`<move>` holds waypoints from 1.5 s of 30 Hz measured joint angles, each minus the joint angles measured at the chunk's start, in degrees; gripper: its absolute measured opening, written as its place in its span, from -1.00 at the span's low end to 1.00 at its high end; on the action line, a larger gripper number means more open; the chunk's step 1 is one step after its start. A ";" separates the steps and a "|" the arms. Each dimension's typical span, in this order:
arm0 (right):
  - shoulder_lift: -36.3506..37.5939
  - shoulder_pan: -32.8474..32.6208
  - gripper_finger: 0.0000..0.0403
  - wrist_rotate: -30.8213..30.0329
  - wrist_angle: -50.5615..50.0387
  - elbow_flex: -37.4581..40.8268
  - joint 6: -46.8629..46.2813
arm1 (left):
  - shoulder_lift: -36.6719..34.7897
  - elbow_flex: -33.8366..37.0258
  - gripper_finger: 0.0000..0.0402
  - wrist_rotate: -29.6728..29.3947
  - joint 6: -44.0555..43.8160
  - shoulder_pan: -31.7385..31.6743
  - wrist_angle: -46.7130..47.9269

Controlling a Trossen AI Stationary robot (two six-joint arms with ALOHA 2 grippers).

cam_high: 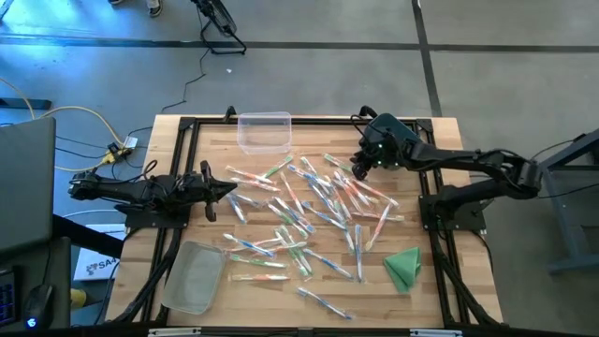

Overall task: Pick & Place Toothbrushes
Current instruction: Put the green toothbrush into the blue bin

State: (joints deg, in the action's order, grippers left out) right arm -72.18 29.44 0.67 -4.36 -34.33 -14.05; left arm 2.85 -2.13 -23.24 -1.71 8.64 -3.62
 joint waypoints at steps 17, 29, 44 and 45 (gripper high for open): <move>-12.05 -3.95 -0.47 -1.85 4.90 0.02 3.76 | -0.01 0.00 -1.00 -0.01 -0.03 0.00 -0.06; -18.13 -3.95 -0.47 -5.70 5.07 0.00 3.30 | -0.02 0.00 -1.00 0.02 -0.05 0.00 0.75; -13.44 -4.38 -0.54 -5.54 6.10 0.00 3.19 | -0.02 0.00 -1.00 0.04 -0.07 -0.01 0.71; -12.37 -4.49 -0.56 -5.08 6.24 0.00 3.43 | 0.01 0.00 -1.00 0.04 -0.07 0.00 0.70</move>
State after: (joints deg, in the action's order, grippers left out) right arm -84.54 24.95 -4.42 1.89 -34.33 -10.61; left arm 2.85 -2.13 -23.19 -1.78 8.64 -2.92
